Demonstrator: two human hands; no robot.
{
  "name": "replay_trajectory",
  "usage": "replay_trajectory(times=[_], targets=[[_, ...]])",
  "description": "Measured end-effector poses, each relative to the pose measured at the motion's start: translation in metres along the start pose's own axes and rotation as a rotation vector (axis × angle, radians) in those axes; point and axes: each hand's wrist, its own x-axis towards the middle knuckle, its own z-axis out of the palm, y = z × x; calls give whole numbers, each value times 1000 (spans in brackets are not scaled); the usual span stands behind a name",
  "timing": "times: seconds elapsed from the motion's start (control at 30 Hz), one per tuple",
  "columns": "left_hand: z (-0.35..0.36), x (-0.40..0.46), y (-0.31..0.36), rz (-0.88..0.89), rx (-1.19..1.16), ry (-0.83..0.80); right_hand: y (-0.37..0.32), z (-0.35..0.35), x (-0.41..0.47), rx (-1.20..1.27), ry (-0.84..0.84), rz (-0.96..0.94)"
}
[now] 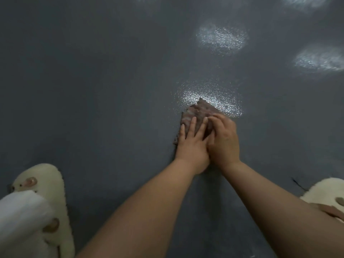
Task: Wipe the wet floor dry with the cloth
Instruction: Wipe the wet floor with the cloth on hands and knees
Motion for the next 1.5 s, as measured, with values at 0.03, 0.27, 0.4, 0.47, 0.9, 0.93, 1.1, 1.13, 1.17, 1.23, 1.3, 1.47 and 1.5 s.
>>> replay_trajectory(times=[0.03,0.27,0.4,0.47,0.9,0.93,1.1,1.13,1.17,1.23,1.3,1.47,1.5], targets=[[-5,-3,-13,75,-67,69,0,4,-4,-30,-29,0],[-32,-45,-86,-241,-89,47,-54,48,-2,-332,-335,203],[-32,-52,-94,-268,58,-105,-65,61,3,-400,-429,-79],[-29,-52,-91,-293,113,-124,-50,55,9,-410,-431,-195],[-34,-45,-79,-366,110,-137,51,-15,19,-374,-186,622],[-35,-44,-78,-368,121,-142,40,-9,16,-348,-187,612],[-39,-45,-72,-382,194,-170,-13,23,-41,-394,-328,166],[-39,-44,-72,-386,204,-175,-18,26,-54,-409,-340,65],[-39,-44,-72,-391,212,-179,-17,25,-62,-409,-372,-17],[-40,-43,-70,-404,223,-188,-1,20,-64,-409,-412,-139],[-42,-42,-67,-412,232,-204,19,8,-57,-406,-414,-179],[-42,-41,-63,-423,258,-211,84,-32,-32,-398,-286,224],[-42,-40,-64,-421,258,-212,98,-42,-29,-408,-253,344]])
